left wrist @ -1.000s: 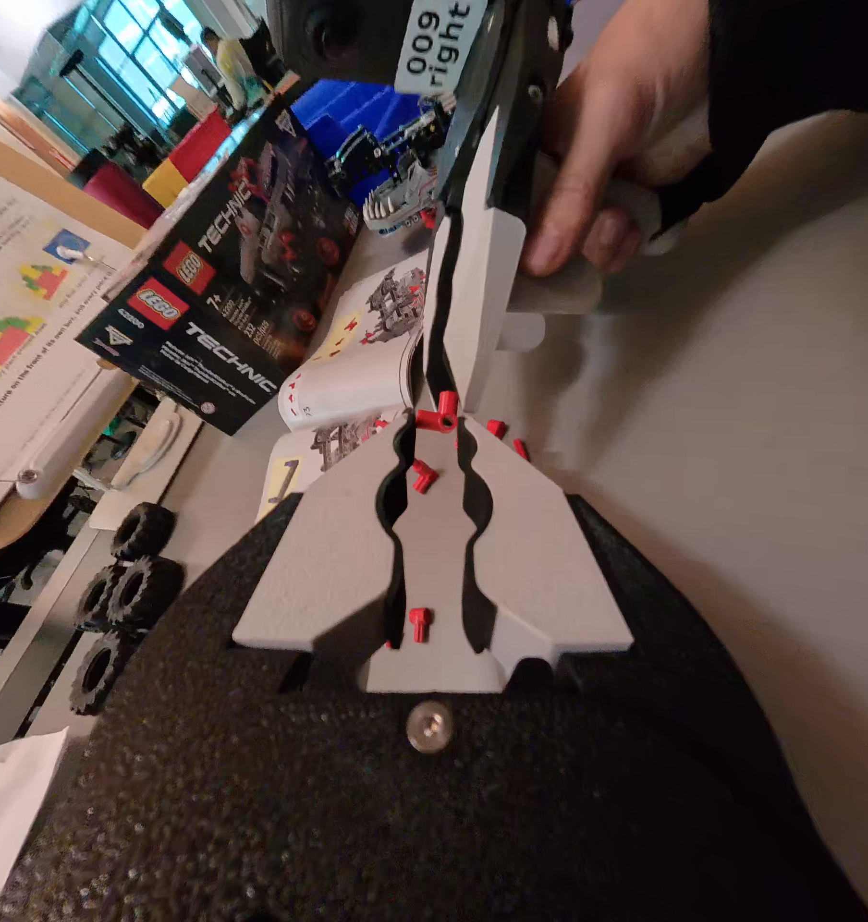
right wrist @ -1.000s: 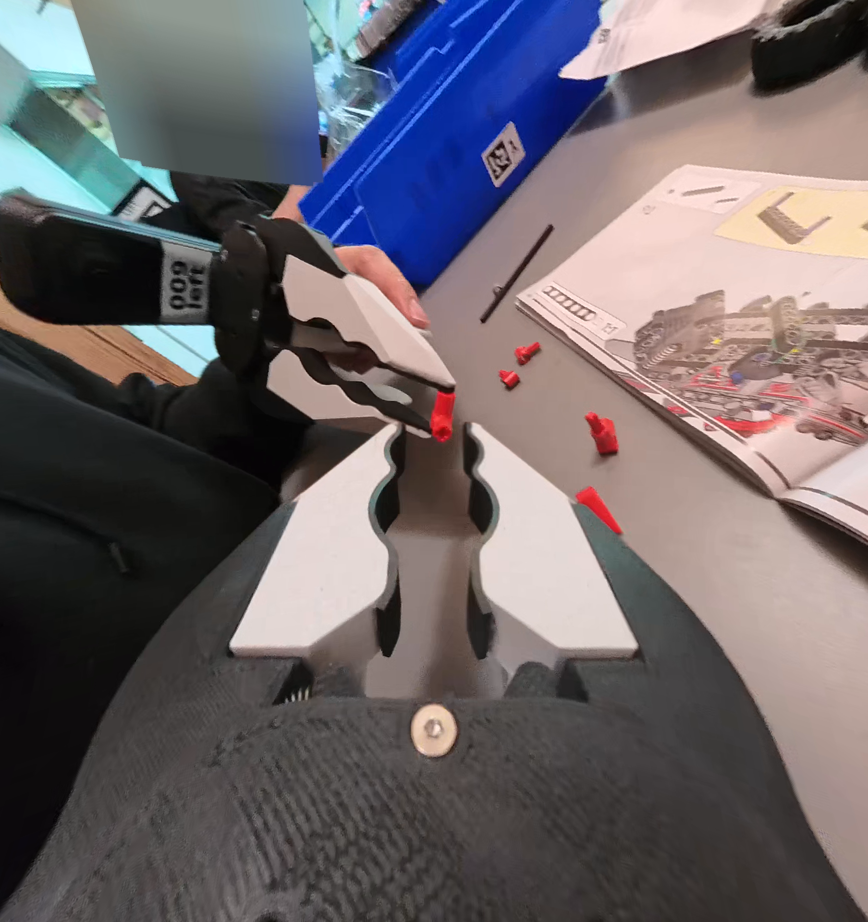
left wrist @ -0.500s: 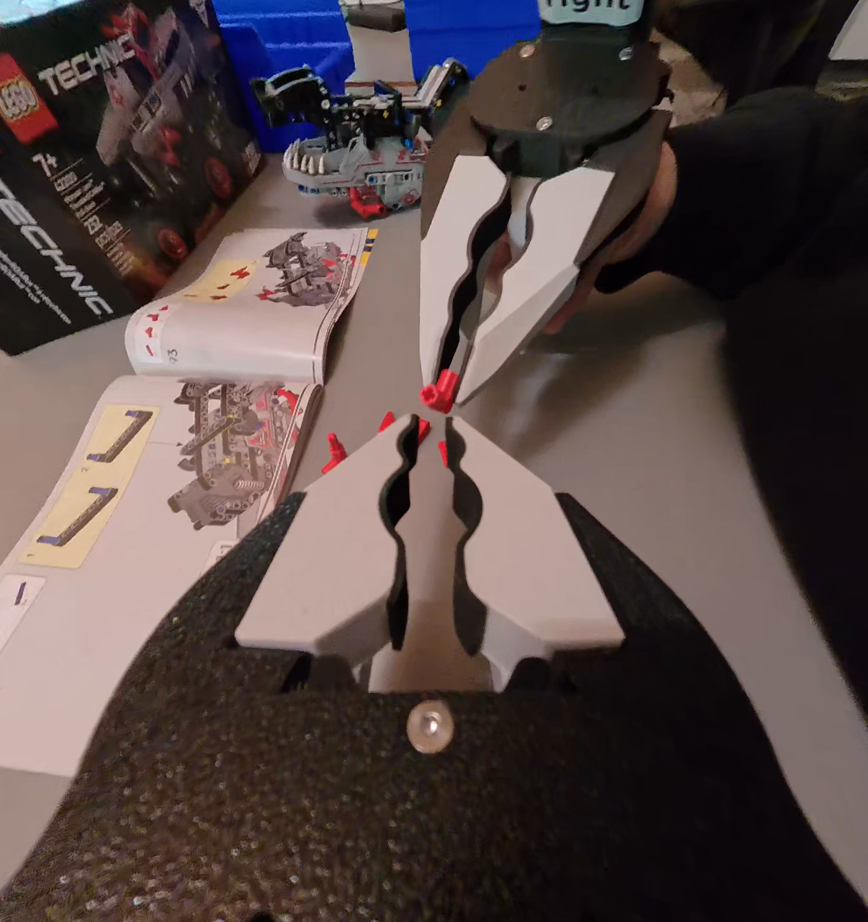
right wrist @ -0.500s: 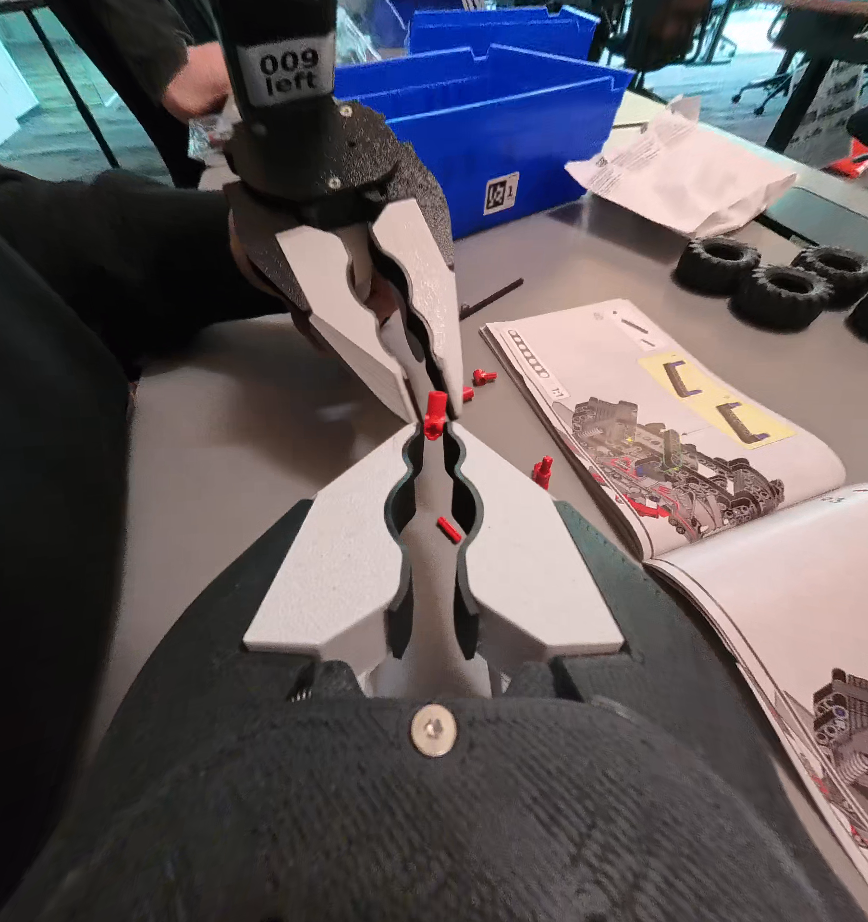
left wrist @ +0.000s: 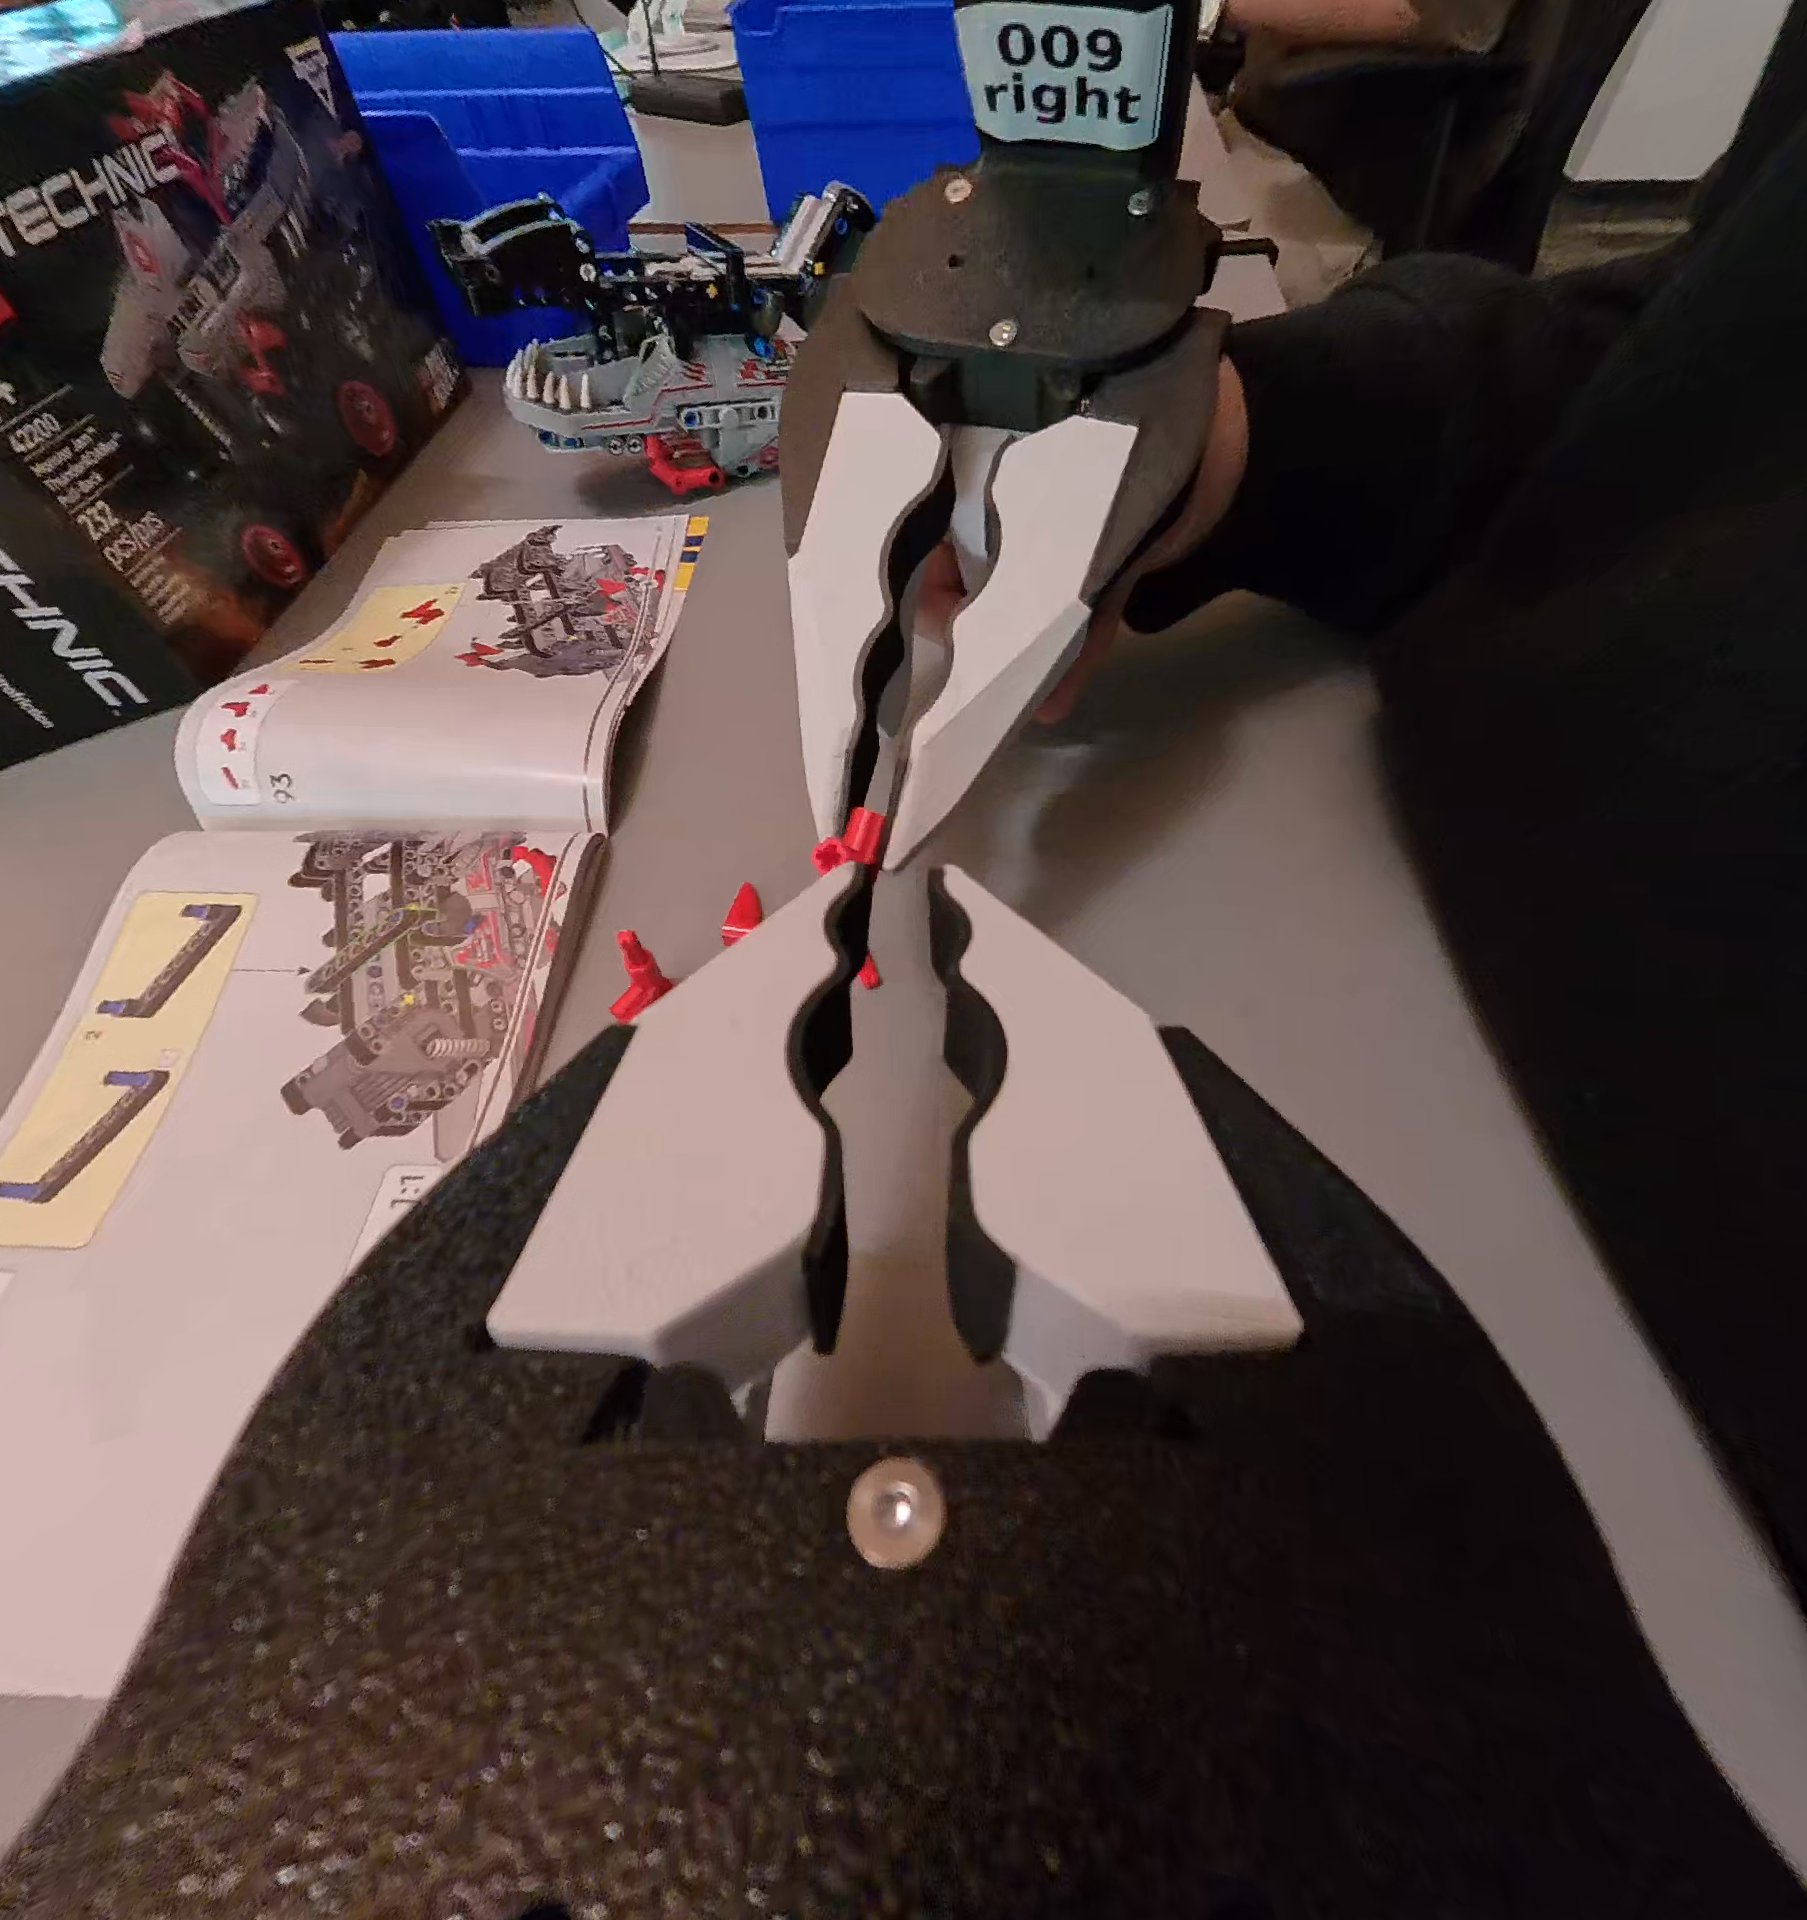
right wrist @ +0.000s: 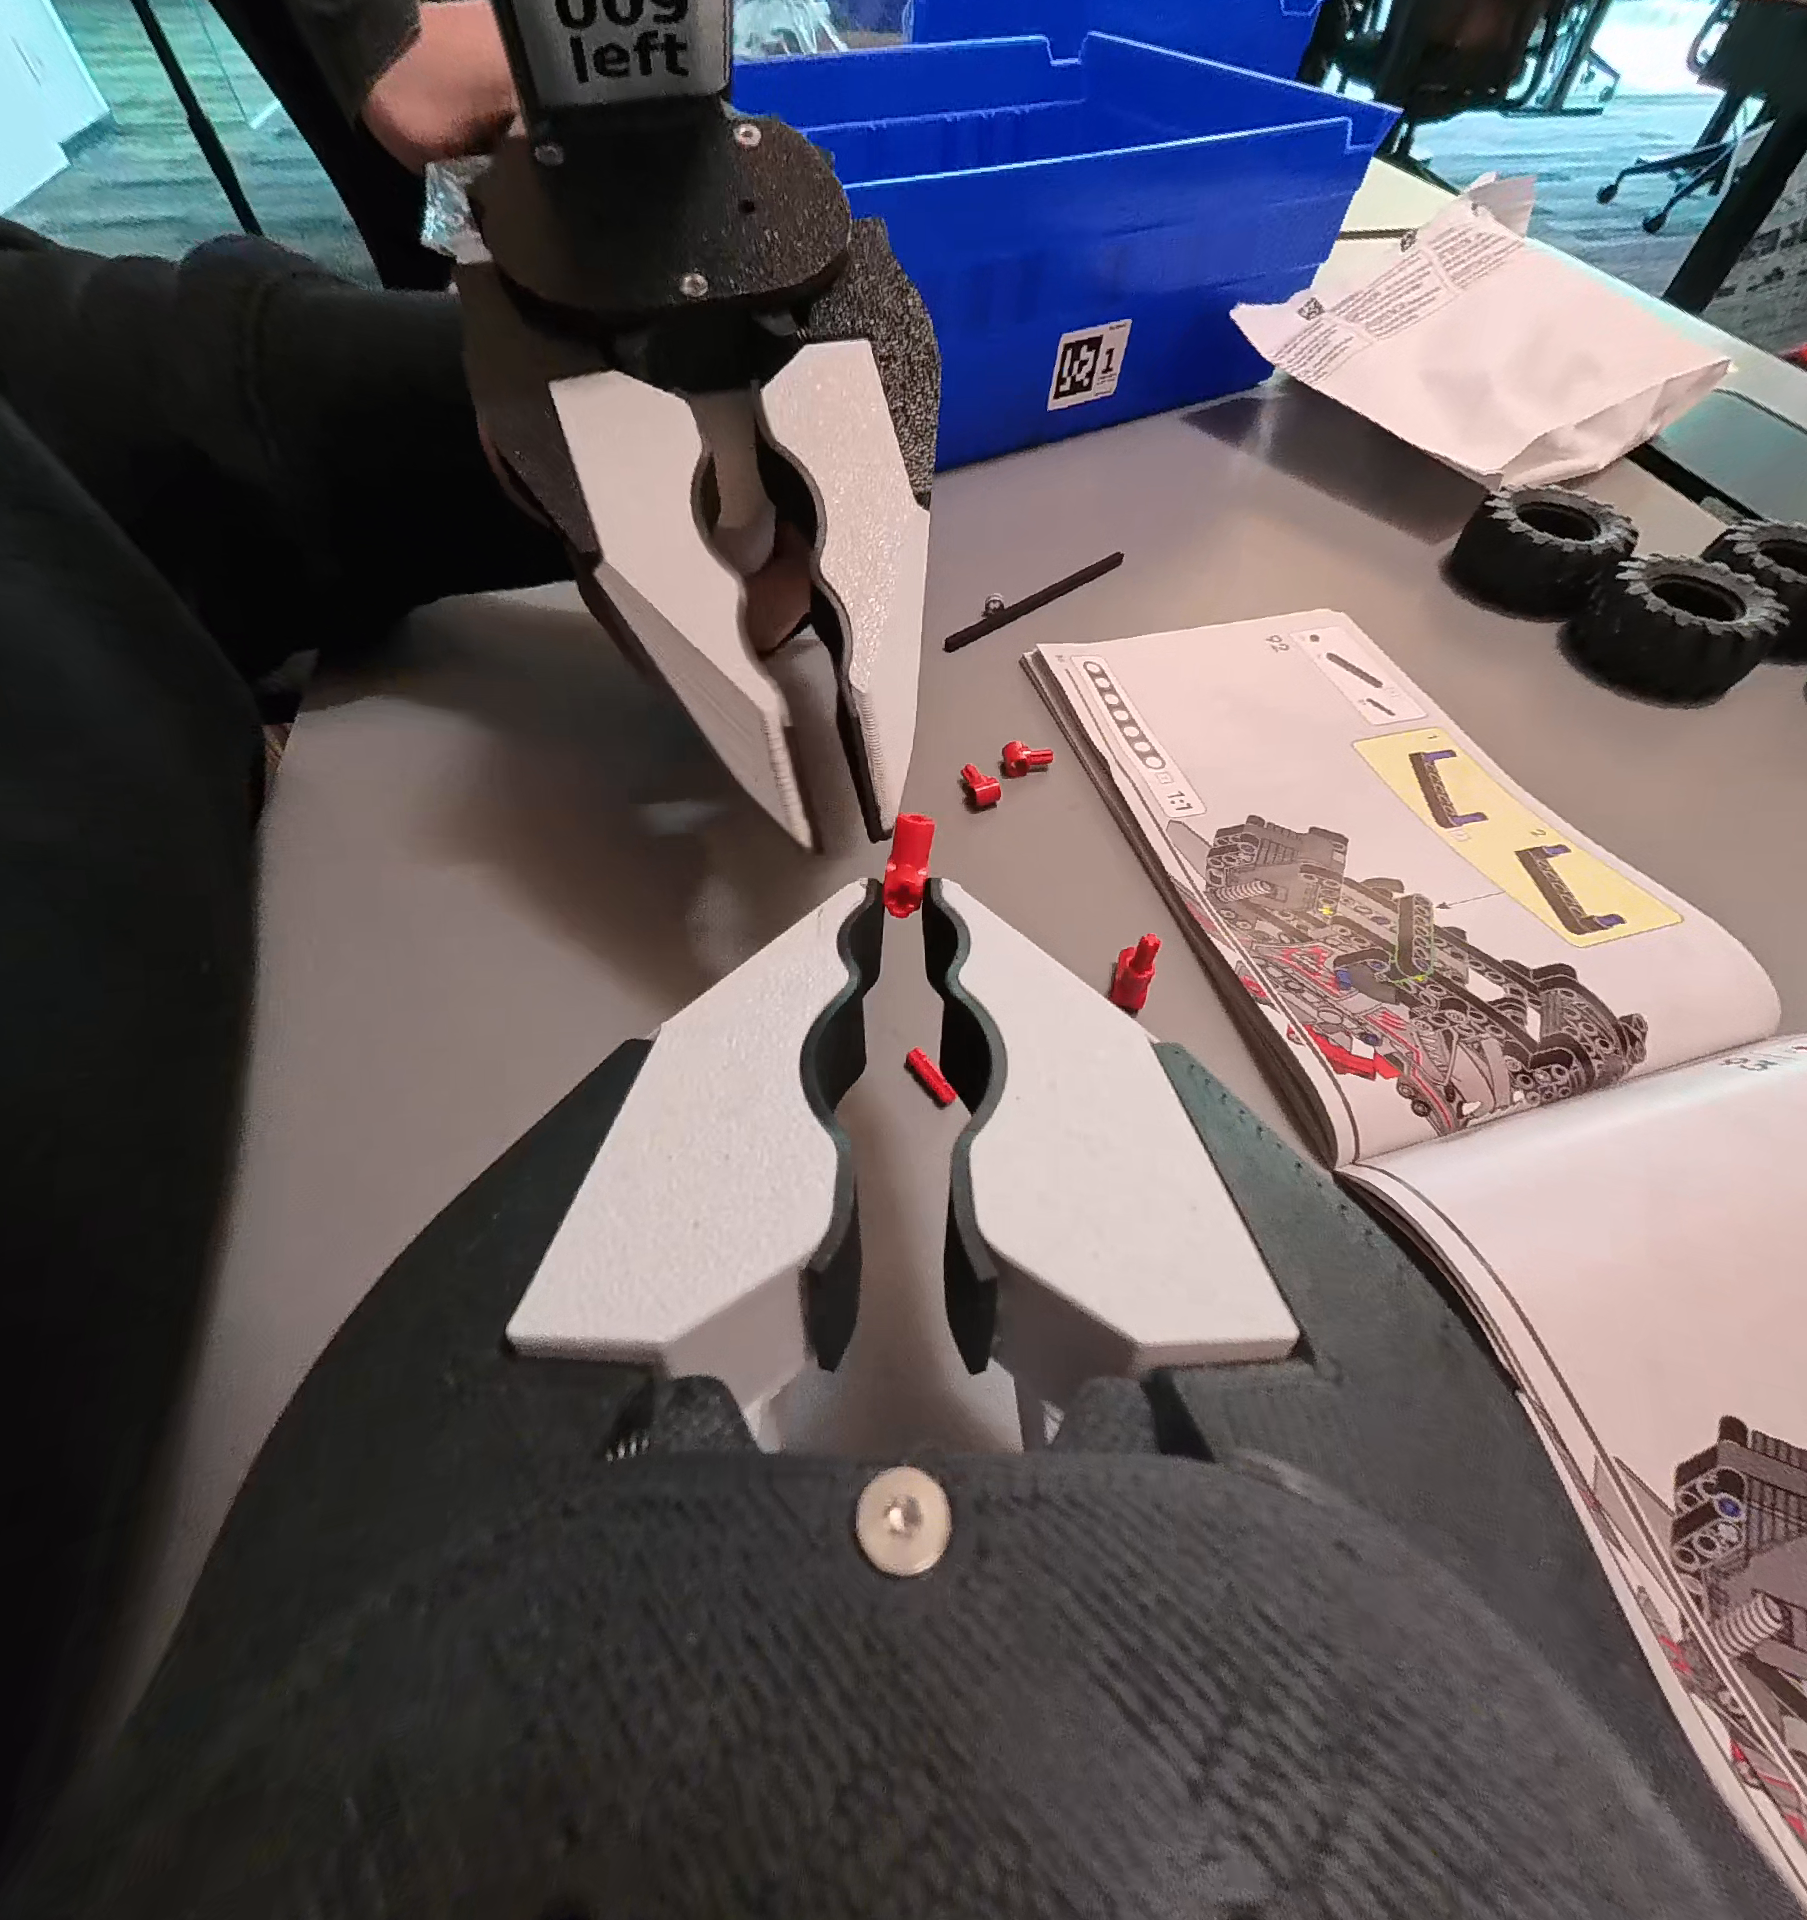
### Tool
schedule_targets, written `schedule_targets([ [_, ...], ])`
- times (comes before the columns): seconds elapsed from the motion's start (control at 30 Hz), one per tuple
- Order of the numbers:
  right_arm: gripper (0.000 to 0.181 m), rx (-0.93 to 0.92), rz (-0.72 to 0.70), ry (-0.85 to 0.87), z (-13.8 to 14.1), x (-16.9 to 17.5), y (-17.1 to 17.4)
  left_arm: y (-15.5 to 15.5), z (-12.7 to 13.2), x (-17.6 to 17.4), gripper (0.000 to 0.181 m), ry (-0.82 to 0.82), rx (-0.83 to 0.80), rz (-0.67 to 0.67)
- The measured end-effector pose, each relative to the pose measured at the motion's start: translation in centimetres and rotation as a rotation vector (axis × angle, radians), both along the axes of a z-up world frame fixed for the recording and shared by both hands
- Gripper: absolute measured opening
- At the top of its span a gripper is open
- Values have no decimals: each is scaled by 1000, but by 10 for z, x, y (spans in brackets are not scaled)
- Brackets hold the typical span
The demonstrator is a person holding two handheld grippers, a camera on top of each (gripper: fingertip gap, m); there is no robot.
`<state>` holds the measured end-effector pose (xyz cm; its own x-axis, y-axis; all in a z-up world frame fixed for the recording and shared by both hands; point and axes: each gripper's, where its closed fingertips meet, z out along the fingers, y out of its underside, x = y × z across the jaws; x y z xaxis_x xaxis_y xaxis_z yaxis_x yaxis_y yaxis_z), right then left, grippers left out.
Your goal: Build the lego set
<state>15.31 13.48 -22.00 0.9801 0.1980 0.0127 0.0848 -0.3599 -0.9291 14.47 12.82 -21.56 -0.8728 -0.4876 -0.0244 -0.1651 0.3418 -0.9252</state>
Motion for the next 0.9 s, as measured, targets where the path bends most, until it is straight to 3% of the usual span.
schedule_targets([
  [0.07, 6, 4, -8, 1, 0, 3, -1, 5, -2, 4, 23, -4, 28, 34],
  [0.37, 6, -31, 70, -27, -8, -9, 4, 10, -11, 0, 3, 22, 86, 20],
  [0.47, 10, -89, 54, -30, -18, -8, 7, 15, -19, -1, 2, 28, 152, 48],
  [0.63, 23, -302, 9, -179, -47, 5, -1, 43, -45, 1, 3, 91, 418, 200],
  [0.9, 25, -303, -93, -78, -46, 28, -24, 47, -57, 3, 3, 127, 467, 255],
])
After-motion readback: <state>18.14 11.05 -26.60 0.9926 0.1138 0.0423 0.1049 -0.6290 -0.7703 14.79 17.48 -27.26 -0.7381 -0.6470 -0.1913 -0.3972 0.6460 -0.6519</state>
